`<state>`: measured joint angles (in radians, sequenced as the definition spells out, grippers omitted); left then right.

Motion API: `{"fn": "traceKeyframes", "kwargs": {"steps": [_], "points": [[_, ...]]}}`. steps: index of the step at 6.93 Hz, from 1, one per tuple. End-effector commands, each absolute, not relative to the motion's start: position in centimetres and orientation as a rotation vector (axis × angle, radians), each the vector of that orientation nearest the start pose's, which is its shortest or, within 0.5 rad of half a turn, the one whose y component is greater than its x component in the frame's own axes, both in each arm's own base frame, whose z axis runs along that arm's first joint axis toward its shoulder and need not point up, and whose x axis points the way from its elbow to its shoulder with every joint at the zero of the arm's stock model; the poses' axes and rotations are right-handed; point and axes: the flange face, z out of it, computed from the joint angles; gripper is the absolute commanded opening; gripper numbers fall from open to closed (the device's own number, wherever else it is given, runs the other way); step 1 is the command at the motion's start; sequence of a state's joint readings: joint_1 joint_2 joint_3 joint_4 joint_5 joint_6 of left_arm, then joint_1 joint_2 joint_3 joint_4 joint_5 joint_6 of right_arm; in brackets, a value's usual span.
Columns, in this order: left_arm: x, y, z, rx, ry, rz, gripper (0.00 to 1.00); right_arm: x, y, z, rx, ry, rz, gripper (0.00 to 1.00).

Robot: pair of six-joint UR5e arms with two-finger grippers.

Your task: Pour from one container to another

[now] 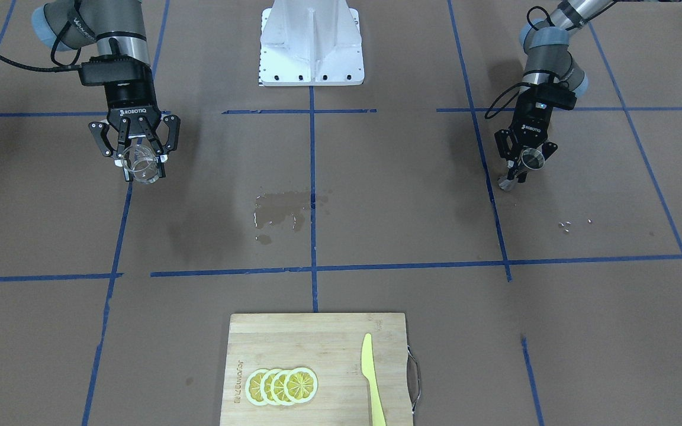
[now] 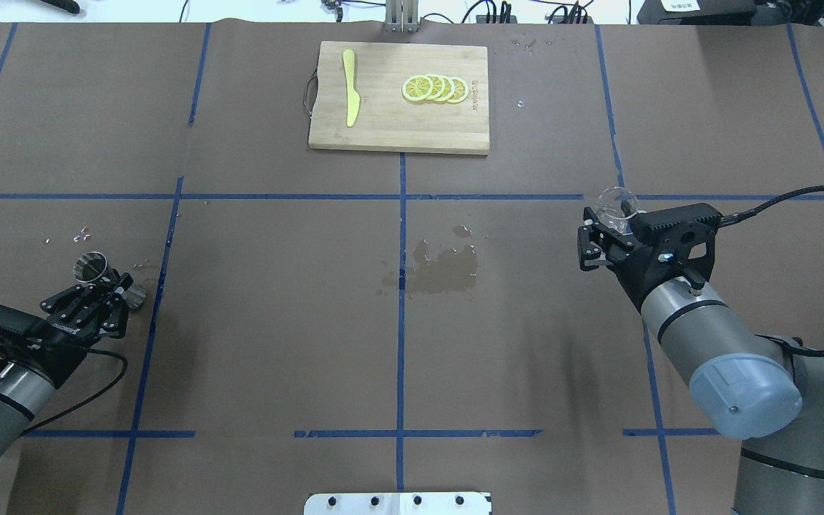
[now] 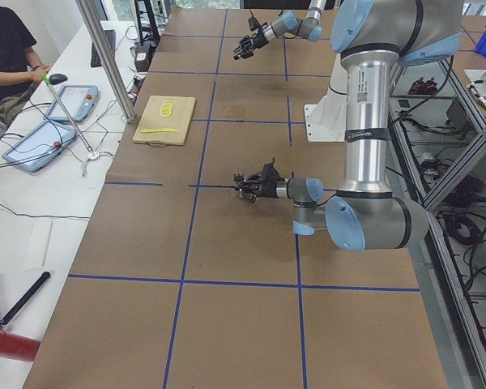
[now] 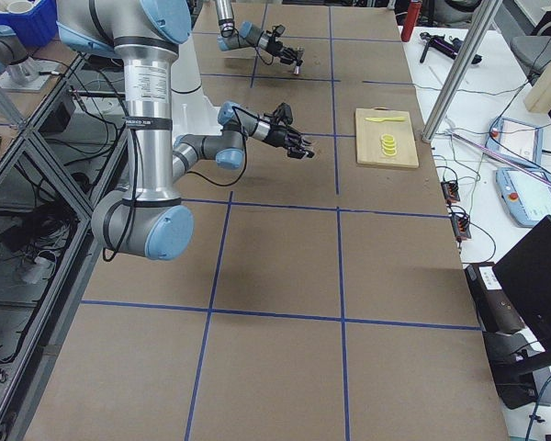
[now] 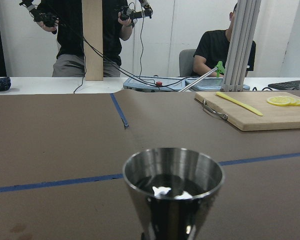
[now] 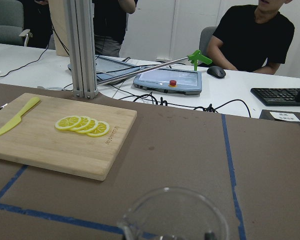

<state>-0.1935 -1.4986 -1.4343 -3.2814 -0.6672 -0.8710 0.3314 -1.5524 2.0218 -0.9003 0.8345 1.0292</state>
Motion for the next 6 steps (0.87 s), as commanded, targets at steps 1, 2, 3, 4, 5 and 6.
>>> {"fn": "traceKeyframes", "kwargs": {"steps": [1,2,3,4,5,6], "points": [[37.34,-28.8,57.24,1.225,0.923,-0.273,0.0,-37.57,-34.1,34.89,1.046,-0.706,0.239,0.0],[37.31,-28.74,57.3,1.225,0.922,-0.272,0.0,-37.53,-34.08,34.8,1.046,-0.709,0.24,0.0],[37.43,-28.69,57.32,1.224,0.921,-0.27,0.02,-37.57,-34.09,34.74,1.046,-0.709,0.24,0.0],[37.43,-28.63,57.39,1.223,0.92,-0.267,0.04,-37.58,-34.1,34.66,1.047,-0.713,0.242,0.0],[37.47,-28.57,57.4,1.222,0.921,-0.266,0.07,-37.62,-34.11,34.6,1.047,-0.713,0.242,0.0],[37.47,-28.57,57.4,1.222,0.921,-0.266,0.12,-37.75,-34.08,34.39,1.047,-0.718,0.243,0.0]]}}
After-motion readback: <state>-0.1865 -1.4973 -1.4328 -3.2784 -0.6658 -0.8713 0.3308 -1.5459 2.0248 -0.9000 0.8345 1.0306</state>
